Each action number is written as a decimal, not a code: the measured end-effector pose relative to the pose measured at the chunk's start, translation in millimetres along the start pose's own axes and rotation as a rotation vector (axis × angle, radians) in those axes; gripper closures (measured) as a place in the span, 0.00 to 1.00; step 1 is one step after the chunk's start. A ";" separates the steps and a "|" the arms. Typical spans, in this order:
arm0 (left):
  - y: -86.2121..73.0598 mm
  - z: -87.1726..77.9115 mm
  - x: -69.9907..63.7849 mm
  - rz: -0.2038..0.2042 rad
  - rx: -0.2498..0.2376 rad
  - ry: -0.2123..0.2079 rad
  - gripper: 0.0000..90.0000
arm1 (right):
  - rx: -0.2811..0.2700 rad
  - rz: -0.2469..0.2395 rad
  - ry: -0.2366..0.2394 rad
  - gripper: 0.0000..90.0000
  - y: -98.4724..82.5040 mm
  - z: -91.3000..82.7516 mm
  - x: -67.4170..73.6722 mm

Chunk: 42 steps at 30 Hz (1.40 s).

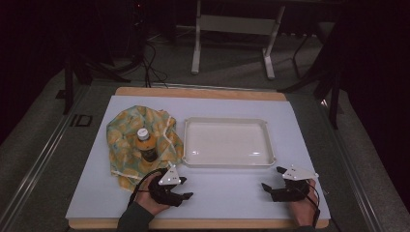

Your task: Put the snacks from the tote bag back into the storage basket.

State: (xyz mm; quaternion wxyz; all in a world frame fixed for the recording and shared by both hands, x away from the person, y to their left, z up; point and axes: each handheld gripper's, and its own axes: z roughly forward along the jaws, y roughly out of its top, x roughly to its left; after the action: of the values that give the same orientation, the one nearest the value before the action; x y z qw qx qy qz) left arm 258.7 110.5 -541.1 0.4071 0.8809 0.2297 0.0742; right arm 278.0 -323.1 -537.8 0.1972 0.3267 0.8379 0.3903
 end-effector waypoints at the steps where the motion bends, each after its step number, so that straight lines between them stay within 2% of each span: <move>1: 0.0 -0.1 0.1 -0.002 -0.002 -0.002 0.45 | -0.003 0.002 0.000 0.13 -0.1 -0.5 0.2; 7: 0.7 -1.7 -0.6 0.005 -0.002 0.002 0.45 | -0.011 -0.001 -0.003 0.14 -0.5 -1.1 0.1; 9: 0.2 -2.1 1.6 -0.010 -0.004 -0.011 0.46 | -0.018 -0.001 -0.003 0.13 -0.8 -1.8 0.3; 12: 0.3 -2.4 1.5 -0.008 -0.001 -0.015 0.47 | -0.025 0.004 -0.002 0.13 -1.0 -2.4 -0.1; 19: 4.4 -3.1 1.1 0.027 0.034 -0.009 0.47 | -0.033 0.003 0.014 0.14 -1.5 -3.3 -0.9; 42: 15.9 -8.6 -1.4 0.072 0.086 0.012 0.48 | -0.042 0.004 0.014 0.15 -1.8 -3.9 -0.9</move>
State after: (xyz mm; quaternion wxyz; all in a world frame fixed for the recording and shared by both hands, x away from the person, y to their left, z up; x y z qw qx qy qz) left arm 260.2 106.8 -523.4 0.3644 0.9049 0.2034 0.0841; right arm 275.6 -326.6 -536.7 0.1972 0.3212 0.8304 0.4104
